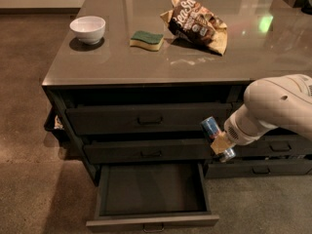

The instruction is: Pick redbull can from bottom drawer and place on counter

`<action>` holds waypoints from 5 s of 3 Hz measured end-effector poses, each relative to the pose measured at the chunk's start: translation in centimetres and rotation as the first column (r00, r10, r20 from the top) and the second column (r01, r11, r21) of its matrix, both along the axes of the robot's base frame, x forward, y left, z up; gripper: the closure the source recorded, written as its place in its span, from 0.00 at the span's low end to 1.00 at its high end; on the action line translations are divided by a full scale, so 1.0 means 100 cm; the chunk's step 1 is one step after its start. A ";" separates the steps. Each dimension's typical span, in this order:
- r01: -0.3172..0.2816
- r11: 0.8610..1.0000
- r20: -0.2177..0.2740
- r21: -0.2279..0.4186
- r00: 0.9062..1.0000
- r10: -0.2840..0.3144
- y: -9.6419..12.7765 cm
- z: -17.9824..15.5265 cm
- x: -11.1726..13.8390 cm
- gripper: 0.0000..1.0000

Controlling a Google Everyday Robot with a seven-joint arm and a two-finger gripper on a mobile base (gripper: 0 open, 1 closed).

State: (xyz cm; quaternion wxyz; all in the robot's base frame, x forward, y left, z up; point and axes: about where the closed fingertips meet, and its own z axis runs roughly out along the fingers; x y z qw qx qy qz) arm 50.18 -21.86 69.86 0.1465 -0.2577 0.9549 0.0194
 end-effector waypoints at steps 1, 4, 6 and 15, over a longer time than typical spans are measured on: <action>0.011 1.000 0.017 0.020 1.000 -0.011 -0.007 0.006 0.000 1.00; -0.001 0.996 0.448 -0.086 0.893 0.040 -0.016 0.246 -0.025 1.00; -0.020 0.997 0.451 -0.077 0.891 0.052 0.002 0.234 -0.003 1.00; -0.315 0.949 0.449 0.004 0.849 0.280 0.211 0.195 0.163 0.35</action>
Offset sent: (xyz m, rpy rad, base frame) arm -0.0242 -0.0556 0.1580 0.0303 -0.3304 -0.0628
